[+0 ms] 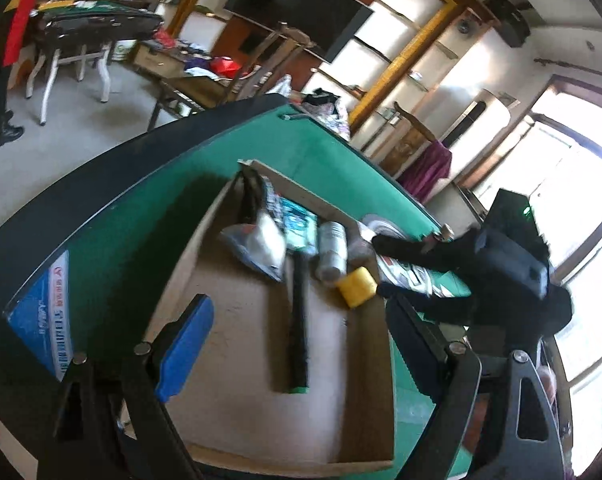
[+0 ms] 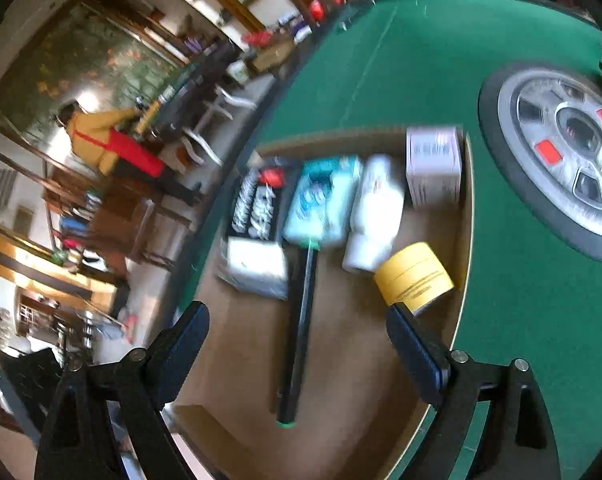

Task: Organize objects
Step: 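Lower the marker and tape roll into the box and open both grippers, then move both grippers back over the remaining pile toward the white charger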

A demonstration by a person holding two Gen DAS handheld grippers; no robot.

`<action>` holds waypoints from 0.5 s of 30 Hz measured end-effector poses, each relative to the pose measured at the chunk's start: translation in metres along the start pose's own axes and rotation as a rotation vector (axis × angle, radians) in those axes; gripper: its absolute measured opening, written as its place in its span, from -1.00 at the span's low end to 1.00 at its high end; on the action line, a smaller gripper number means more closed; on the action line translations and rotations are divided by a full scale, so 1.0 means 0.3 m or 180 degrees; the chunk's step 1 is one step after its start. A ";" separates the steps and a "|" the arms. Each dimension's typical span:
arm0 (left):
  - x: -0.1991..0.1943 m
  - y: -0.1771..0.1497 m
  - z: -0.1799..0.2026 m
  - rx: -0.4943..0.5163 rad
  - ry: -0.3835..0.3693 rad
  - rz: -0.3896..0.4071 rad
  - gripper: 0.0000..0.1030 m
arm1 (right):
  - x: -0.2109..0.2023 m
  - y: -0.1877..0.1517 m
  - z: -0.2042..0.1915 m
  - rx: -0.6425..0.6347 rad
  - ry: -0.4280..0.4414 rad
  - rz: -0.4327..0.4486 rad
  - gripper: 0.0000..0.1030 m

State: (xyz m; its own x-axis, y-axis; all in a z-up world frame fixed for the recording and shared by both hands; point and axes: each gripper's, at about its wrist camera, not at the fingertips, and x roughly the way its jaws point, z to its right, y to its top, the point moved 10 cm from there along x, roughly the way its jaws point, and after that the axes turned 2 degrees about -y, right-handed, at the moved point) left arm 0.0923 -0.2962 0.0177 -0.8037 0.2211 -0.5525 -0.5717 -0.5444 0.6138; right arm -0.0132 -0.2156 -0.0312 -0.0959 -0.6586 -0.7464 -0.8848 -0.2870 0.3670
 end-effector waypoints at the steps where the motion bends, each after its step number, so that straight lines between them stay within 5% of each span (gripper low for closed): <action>1: 0.002 -0.001 0.016 0.0048 -0.0016 -0.0007 0.69 | -0.033 0.011 -0.008 0.0011 0.0091 0.0041 0.82; 5: 0.012 -0.012 0.098 0.0215 -0.0127 -0.0067 0.69 | -0.219 0.044 0.032 -0.0281 -0.0363 0.0461 0.82; 12: 0.089 -0.093 0.312 0.0590 -0.0382 -0.0345 0.69 | -0.788 0.063 0.315 -0.0592 -0.2030 0.1942 1.00; 15: 0.136 -0.149 0.408 0.0767 -0.0463 -0.0495 0.69 | -0.899 0.041 0.575 0.0011 -0.2318 0.1798 1.00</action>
State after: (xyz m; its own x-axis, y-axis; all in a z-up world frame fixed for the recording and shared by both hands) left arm 0.0648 -0.1639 0.0368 -0.7088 0.4094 -0.5745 -0.6983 -0.2914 0.6538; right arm -0.0769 0.0783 0.0788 -0.7763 -0.0996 -0.6225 -0.6206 -0.0530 0.7824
